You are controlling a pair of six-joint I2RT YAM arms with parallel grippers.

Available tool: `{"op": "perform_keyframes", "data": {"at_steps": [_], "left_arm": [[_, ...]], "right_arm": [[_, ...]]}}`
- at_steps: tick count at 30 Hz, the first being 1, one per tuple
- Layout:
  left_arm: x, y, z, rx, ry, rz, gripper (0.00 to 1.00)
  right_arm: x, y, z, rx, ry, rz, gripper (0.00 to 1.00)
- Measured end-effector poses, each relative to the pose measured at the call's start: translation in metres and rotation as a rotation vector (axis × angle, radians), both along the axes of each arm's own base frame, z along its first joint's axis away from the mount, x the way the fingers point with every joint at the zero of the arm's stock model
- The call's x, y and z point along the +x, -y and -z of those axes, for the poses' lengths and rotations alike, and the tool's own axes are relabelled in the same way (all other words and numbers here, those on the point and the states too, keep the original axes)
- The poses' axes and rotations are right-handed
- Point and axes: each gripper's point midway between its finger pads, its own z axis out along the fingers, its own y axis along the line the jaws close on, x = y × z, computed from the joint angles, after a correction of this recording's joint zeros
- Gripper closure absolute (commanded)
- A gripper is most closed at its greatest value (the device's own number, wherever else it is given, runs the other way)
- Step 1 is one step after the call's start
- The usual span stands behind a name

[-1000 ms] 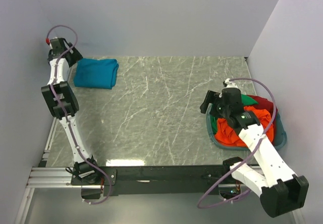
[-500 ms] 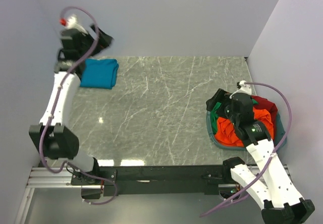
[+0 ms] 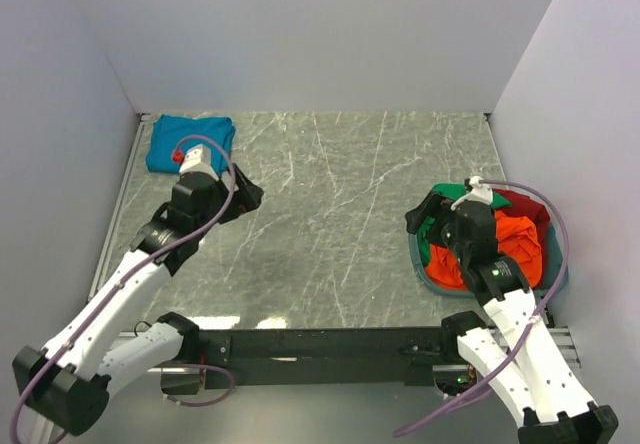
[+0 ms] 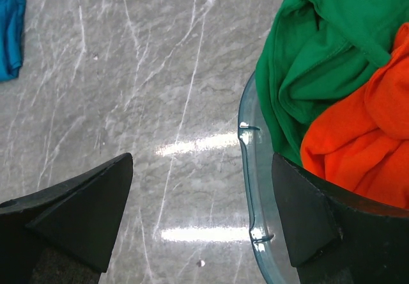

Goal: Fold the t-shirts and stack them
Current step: Reset both grippers

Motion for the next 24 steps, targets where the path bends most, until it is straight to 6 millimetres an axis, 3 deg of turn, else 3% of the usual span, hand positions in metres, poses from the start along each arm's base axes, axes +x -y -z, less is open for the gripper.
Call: {"op": "perform_keyframes", "data": {"at_steps": [10,24], "left_arm": [[-0.043,-0.041,0.024,-0.002,-0.043,-0.219,0.01],[-0.049,-0.066,0.030,-0.002,-0.054,-0.361,0.01]], "right_arm": [[-0.013,0.003,0.010,0.021,0.062,-0.001,0.04],[-0.023,0.003,0.005,0.048,0.152,-0.011,0.04]]}}
